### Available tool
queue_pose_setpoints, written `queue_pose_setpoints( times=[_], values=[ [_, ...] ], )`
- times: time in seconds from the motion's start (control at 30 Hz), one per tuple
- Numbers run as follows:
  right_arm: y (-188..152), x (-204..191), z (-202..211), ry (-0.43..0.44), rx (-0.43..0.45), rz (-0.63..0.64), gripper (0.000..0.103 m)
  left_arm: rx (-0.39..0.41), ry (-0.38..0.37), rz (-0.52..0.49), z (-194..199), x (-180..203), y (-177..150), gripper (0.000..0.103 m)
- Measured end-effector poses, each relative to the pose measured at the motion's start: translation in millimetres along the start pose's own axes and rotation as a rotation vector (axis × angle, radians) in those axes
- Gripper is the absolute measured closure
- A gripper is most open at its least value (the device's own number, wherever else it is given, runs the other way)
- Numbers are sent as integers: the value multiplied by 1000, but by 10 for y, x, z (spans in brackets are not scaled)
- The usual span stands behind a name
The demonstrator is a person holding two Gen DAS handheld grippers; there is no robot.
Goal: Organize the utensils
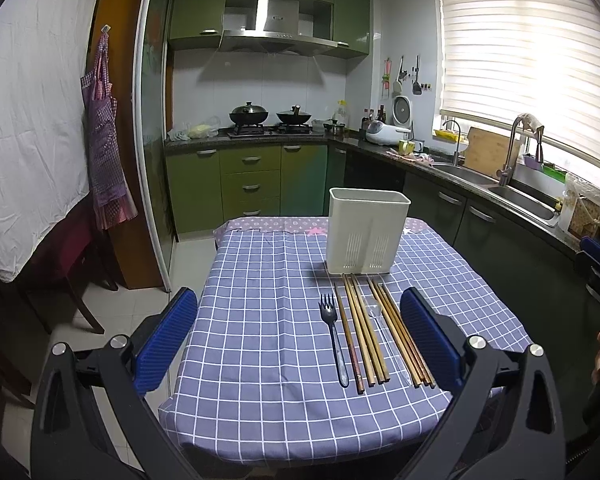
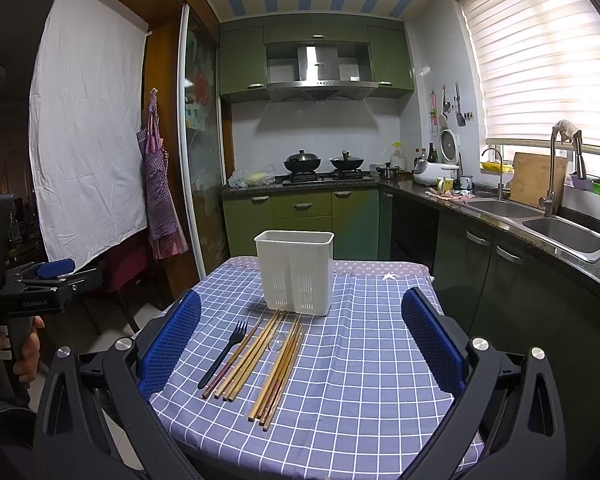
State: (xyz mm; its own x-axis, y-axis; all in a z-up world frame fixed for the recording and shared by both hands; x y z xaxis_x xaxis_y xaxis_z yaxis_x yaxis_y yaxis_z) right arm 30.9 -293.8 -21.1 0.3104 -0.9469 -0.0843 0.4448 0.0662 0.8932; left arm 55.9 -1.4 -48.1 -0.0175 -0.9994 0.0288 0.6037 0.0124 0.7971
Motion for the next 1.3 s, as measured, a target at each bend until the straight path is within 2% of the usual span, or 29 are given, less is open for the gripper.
queue_pose_setpoints(
  times=[1.3],
  values=[
    [-14,-60,-135,-7,-34,1,4,-45,-31,8,-91,2,-7,6]
  ],
)
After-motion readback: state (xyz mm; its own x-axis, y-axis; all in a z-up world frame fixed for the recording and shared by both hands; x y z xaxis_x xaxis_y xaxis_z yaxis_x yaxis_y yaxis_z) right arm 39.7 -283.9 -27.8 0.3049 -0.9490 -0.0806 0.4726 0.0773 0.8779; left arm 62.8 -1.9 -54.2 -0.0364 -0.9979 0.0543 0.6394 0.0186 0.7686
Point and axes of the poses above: each gripper's, at about its wrist camera, not at the fingertips, and z roughly against the way its jaws point, x to its right, y to its top, the point moved 6 cm from there along -z, roughly the way its jaws point, and after that the axes turned 11 degrees about -x, right-handed, at the moved point
